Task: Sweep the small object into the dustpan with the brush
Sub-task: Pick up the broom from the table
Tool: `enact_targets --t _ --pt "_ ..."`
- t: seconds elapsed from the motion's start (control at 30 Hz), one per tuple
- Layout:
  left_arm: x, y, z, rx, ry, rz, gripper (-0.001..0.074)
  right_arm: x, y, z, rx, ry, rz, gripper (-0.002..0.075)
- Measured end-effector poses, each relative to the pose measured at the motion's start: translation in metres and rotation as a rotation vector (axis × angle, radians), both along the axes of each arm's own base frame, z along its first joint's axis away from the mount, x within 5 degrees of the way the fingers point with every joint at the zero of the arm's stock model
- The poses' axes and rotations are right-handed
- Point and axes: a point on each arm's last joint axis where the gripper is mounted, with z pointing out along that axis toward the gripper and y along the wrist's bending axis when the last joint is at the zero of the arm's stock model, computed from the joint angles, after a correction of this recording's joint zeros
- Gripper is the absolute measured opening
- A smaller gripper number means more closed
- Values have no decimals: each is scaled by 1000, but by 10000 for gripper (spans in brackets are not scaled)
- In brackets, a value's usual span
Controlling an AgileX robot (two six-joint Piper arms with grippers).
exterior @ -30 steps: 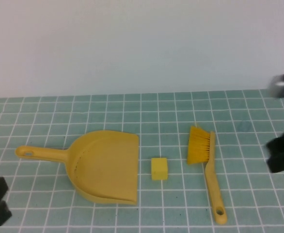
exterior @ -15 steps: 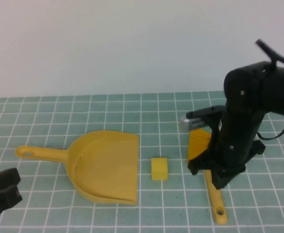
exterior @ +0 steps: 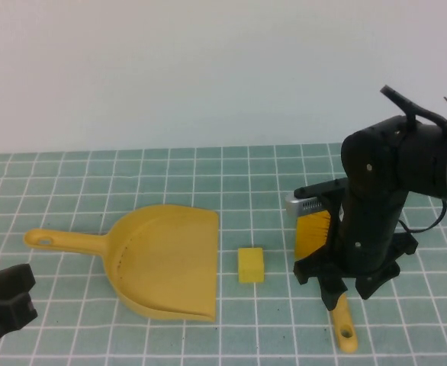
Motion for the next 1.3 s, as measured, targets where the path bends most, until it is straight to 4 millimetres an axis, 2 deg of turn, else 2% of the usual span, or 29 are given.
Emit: enact_targets --t 0.23,0.43,0.57,0.77,0.9,1.07,1.3 --pt "1 0 1 0 -8 6 -2 0 3 -7 6 -13 -26 419" --pt "1 1 1 0 -12 8 -2 1 7 -33 -30 38 -44 419" --pt "1 1 1 0 -13 9 -2 1 9 -39 -31 36 -57 414" --pt "1 1 1 0 -13 9 -2 1 8 -42 -43 44 -60 324" --pt "1 1 1 -4 -11 11 -2 1 8 -43 -51 50 -59 294" --pt "1 -1 2 -64 -4 20 -2 2 7 -43 -63 46 -55 214" --pt "1 -4 5 -163 1 26 -1 2 6 -43 -77 40 -45 192"
